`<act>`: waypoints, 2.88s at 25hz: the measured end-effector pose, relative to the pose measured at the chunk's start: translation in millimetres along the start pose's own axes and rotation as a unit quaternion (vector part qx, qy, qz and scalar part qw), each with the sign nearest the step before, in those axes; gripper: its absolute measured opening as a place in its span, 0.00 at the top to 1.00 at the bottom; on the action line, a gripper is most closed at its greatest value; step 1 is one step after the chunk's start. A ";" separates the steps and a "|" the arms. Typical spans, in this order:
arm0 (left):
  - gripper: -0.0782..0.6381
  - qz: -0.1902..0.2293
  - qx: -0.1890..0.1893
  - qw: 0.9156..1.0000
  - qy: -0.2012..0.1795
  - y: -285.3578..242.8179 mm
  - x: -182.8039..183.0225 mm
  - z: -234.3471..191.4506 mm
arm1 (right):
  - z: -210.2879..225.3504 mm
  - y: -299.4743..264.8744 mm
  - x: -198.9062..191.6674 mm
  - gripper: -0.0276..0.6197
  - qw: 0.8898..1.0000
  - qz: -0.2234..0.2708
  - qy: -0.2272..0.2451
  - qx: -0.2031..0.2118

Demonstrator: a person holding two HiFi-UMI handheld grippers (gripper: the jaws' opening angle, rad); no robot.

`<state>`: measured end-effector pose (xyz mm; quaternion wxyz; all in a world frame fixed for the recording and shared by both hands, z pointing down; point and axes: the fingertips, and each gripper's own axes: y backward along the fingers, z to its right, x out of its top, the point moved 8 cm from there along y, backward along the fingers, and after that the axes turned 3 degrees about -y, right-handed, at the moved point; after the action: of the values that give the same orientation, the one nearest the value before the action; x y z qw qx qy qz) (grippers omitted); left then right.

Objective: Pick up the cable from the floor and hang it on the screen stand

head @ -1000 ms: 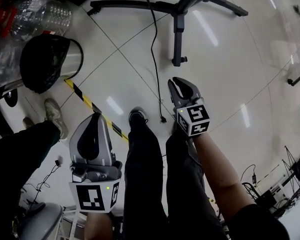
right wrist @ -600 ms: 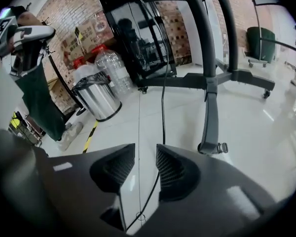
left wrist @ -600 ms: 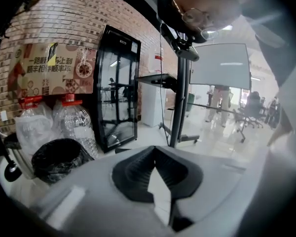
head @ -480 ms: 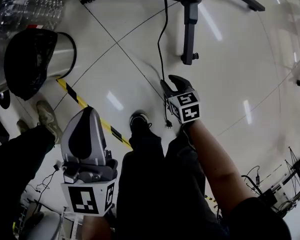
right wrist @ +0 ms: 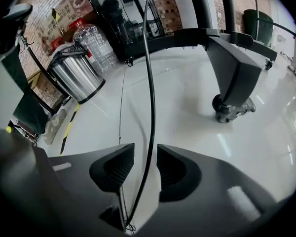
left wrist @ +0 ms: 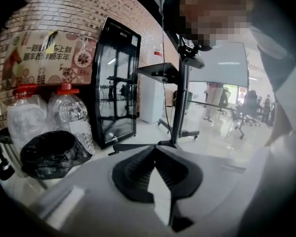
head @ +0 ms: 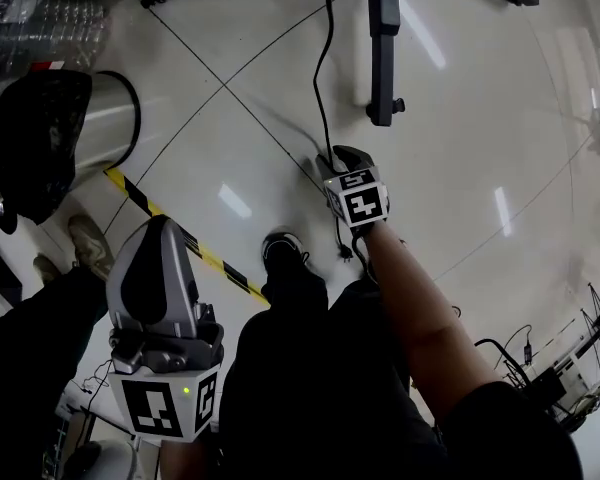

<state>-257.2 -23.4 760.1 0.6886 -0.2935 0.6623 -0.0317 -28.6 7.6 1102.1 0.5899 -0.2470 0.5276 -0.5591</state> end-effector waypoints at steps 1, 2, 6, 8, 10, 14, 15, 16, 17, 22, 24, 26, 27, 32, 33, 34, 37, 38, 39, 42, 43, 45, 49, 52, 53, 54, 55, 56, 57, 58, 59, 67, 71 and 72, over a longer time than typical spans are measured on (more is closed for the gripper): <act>0.88 0.000 -0.001 1.000 0.003 0.1 -0.7 -0.9 | -1.6 -3.8 -1.5 0.73 1.000 -0.004 0.002 -0.004; 0.88 0.000 -0.003 1.000 0.005 0.2 -1.2 -1.1 | -2.5 -6.8 -3.5 0.73 1.000 -0.009 0.003 -0.008; 0.88 -0.002 -0.005 1.000 0.005 -1.8 -2.8 1.3 | 1.9 -15.0 -11.9 0.80 0.999 -0.031 -0.030 -0.030; 0.88 -0.003 -0.005 1.000 0.004 -1.8 -2.1 2.5 | 3.2 -16.0 -13.0 0.90 0.998 -0.034 -0.050 -0.033; 0.88 -0.004 -0.005 1.000 0.001 -0.2 -0.6 3.7 | 0.8 -14.2 -11.4 0.90 0.997 -0.031 -0.059 -0.026; 0.88 -0.005 -0.004 1.000 0.002 5.3 5.2 9.4 | -11.0 -1.2 -1.0 0.91 0.999 -0.013 -0.050 -0.003; 0.88 -0.005 -0.003 1.000 0.002 7.5 8.1 12.0 | -13.5 4.4 2.5 0.91 0.999 -0.008 -0.049 0.003; 0.88 -0.003 -0.001 1.000 0.002 10.5 11.7 15.0 | -15.7 11.2 6.1 0.91 0.999 -0.001 -0.052 0.008; 0.88 -0.002 0.000 1.000 0.000 14.1 15.8 18.4 | -17.8 19.0 10.1 0.91 0.998 0.006 -0.059 0.013; 0.88 0.003 -0.002 1.000 -0.008 35.9 39.9 39.7 | -30.7 67.6 33.2 0.91 0.994 0.053 -0.088 0.042; 0.88 0.002 -0.001 1.000 -0.003 40.3 47.9 44.9 | -33.4 85.8 44.4 0.91 0.992 0.069 -0.093 0.049; 0.88 -0.003 0.007 1.000 -0.007 43.3 55.7 47.2 | -35.4 102.7 55.2 0.91 0.991 0.081 -0.090 0.054; 0.88 -0.005 0.012 1.000 -0.008 44.4 59.7 47.7 | -36.7 111.6 60.6 0.91 0.991 0.086 -0.088 0.056; 0.88 -0.025 0.020 0.999 0.002 46.8 81.1 50.4 | -44.9 164.3 91.1 0.91 0.989 0.114 -0.068 0.062; 0.88 -0.027 0.023 0.999 0.010 48.1 86.3 50.7 | -47.1 177.2 98.2 0.91 0.989 0.120 -0.060 0.064; 0.88 -0.027 0.026 0.999 0.019 49.6 91.9 51.3 | -49.5 190.7 105.8 0.91 0.988 0.127 -0.052 0.068; 0.88 -0.026 0.033 0.999 0.032 52.9 109.2 56.2 | -56.7 232.8 130.6 0.91 0.985 0.151 -0.032 0.080; 0.88 -0.025 0.033 0.999 0.032 53.7 114.6 59.2 | -59.0 246.9 138.4 0.91 0.983 0.160 -0.028 0.084; 0.88 -0.025 0.032 0.999 0.032 54.6 120.1 62.8 | -61.5 261.1 145.4 0.91 0.981 0.168 -0.024 0.089; 0.88 -0.027 0.026 0.999 0.033 59.4 139.3 73.6 | -71.3 303.6 163.2 0.91 0.976 0.191 -0.013 0.103; 0.88 -0.026 0.022 0.999 0.034 61.0 146.3 77.0 | -75.2 317.2 168.9 0.91 0.974 0.200 -0.006 0.106; 0.88 -0.020 0.014 0.999 0.035 62.5 160.5 83.9 | -81.8 342.3 181.1 0.91 0.970 0.218 0.011 0.110; 0.88 0.001 0.007 0.999 0.034 64.1 188.7 98.0 | -88.4 389.6 203.8 0.91 0.960 0.249 0.038 0.122; 0.88 0.012 0.010 0.999 0.034 71.5 207.4 108.3 | -92.5 429.7 213.9 0.91 0.955 0.263 0.046 0.130; 0.88 0.019 0.011 0.999 0.034 75.5 213.5 112.0 | -93.9 443.6 215.9 0.91 0.955 0.262 0.054 0.126; 0.88 0.027 0.012 0.999 0.034 79.8 221.7 115.9 | -95.4 457.2 218.1 0.91 0.956 0.258 0.066 0.121; 0.88 0.034 0.014 0.999 0.035 83.4 232.9 119.6 | -97.2 470.3 221.6 0.91 0.957 0.254 0.083 0.115; 0.88 0.041 0.015 0.998 0.035 85.9 245.2 122.7 | -99.1 483.1 226.9 0.91 0.956 0.252 0.101 0.111; 0.88 0.048 0.015 0.998 0.034 87.6 256.9 125.1 | -101.2 495.9 233.4 0.91 0.954 0.253 0.119 0.109; 0.88 0.055 0.013 0.998 0.031 89.3 267.3 127.3 | -103.6 509.2 239.9 0.91 0.952 0.254 0.134 0.108; 0.88 0.059 0.010 0.998 0.028 91.8 276.1 129.7 | -106.4 523.3 245.1 0.91 0.950 0.255 0.147 0.107; 0.88 0.087 -0.007 0.996 0.008 125.6 344.9 156.0 | -137.6 635.5 273.3 0.91 0.929 0.238 0.258 0.115; 0.88 0.098 -0.011 0.995 -0.008 143.1 371.7 167.7 | -151.3 684.4 288.5 0.91 0.906 0.255 0.324 0.095; 0.88 0.102 -0.008 0.995 -0.009 147.2 378.6 169.9 | -153.5 697.4 292.9 0.91 0.899 0.265 0.336 0.090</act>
<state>-104.2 -4.1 347.6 0.6920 -0.2303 0.6825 0.0466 58.3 -39.9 336.6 0.5233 0.1588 0.6878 -0.4774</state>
